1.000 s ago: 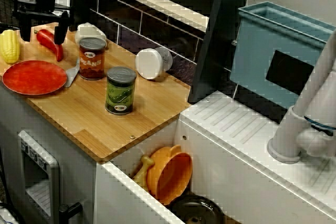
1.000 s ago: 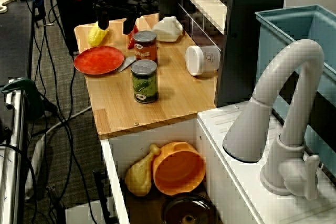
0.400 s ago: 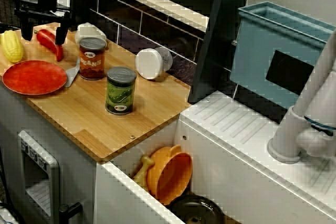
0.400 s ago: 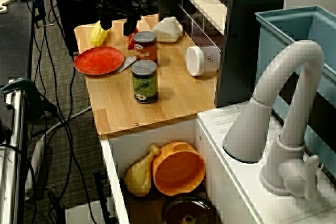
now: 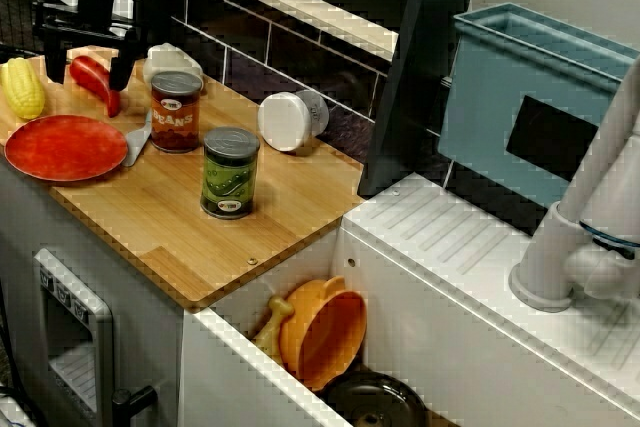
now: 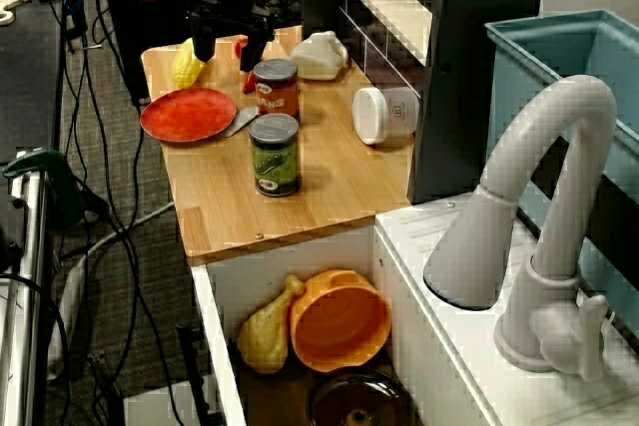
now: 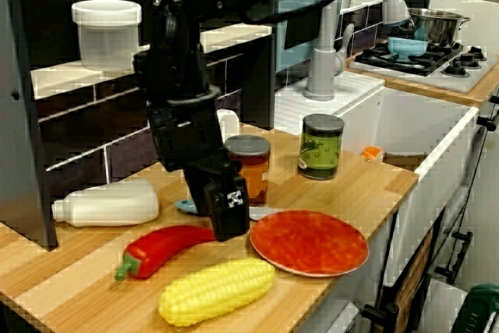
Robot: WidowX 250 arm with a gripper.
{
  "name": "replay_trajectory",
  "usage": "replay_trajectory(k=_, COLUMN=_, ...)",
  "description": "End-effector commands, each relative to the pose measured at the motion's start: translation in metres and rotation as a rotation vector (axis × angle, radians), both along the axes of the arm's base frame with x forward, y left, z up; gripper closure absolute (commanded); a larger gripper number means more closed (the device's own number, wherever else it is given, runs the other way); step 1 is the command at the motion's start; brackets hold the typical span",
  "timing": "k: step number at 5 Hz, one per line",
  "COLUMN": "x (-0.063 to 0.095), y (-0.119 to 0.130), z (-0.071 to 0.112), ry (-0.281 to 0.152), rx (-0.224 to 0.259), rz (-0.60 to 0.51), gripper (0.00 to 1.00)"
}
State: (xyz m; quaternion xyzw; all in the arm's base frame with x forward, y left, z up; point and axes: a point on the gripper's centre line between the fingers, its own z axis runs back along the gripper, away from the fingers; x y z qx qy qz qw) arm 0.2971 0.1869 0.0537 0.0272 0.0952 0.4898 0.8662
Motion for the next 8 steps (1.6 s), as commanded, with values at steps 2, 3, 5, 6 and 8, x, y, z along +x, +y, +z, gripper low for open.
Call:
replay_trajectory(k=2, x=0.020, y=-0.014, z=0.016, ry=-0.015, rx=0.017, rz=0.019, gripper=0.00)
replay_trajectory(k=3, x=0.023, y=-0.018, z=0.011, ry=-0.011, rx=0.021, rz=0.031, gripper=0.00)
replay_trajectory(k=5, x=0.024, y=-0.029, z=0.006, ry=-0.028, rx=0.032, rz=0.041, gripper=0.00)
replay_trajectory(k=6, x=0.025, y=-0.035, z=0.003, ry=-0.019, rx=0.032, rz=0.042, gripper=0.00)
replay_trajectory(k=8, x=0.026, y=-0.041, z=-0.003, ry=-0.018, rx=0.046, rz=0.060, gripper=0.00)
